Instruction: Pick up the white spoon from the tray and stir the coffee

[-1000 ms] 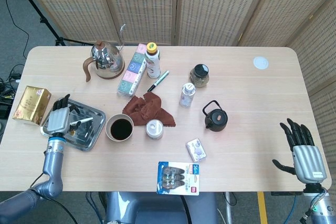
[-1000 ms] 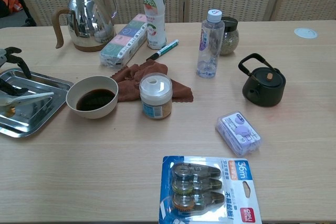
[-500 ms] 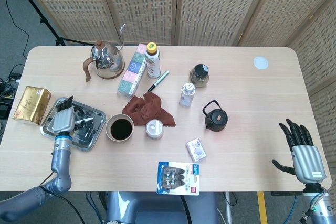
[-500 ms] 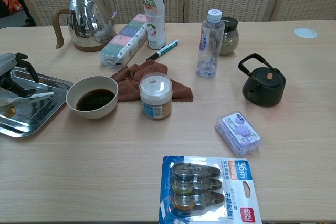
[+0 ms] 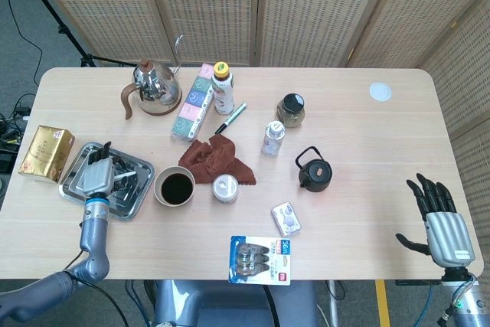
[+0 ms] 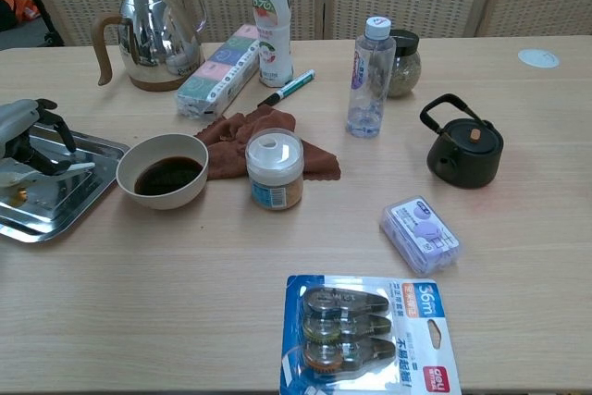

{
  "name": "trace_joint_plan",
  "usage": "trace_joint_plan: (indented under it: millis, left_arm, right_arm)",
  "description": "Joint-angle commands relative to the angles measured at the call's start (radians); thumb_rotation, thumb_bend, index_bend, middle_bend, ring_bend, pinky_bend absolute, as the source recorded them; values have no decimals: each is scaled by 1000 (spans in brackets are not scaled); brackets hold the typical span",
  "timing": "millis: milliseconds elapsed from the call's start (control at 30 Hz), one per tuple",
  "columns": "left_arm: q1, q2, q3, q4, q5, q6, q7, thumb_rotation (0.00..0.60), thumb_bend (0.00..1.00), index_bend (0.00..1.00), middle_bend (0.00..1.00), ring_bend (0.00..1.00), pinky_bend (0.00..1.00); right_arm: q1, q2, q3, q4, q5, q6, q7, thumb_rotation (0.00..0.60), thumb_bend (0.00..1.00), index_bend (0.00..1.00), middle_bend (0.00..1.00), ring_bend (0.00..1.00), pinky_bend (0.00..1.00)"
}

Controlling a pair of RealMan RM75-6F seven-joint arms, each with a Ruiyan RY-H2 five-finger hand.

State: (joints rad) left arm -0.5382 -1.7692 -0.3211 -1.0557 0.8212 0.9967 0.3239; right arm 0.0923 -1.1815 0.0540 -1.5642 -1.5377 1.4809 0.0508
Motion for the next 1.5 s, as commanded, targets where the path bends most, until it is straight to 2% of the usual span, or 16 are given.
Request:
trace_joint_plan:
  millis: [33,133,533,1067,1500]
  left_arm:
    - [-3,-1,-6,-4,-5,1,-4,600,449,502,0,0,0]
    - [-4,0,-5,-10,-9,0,0,600,481,502,0,0,0]
    - [-3,-8,-1,18,-22,-25,-24,600,409,502,0,0,0]
    - [-8,-46,4,75,8,-21,-67,600,410,502,0,0,0]
    - [-29,-77,-7,121,-2,-37,-50,600,411,502,0,0,0]
  right_arm:
    - [1,0,0,1,1,-3,0,600,0,0,0,0,0]
    - [1,-1,0,2,3,-4,0,600,0,0,0,0,0]
    - [2,1,0,2,5,-6,6,600,0,0,0,0,0]
    - [4,4,2,3,9,-10,19,600,0,0,0,0,0]
    - [4,3,2,5,10,-11,20,600,0,0,0,0,0]
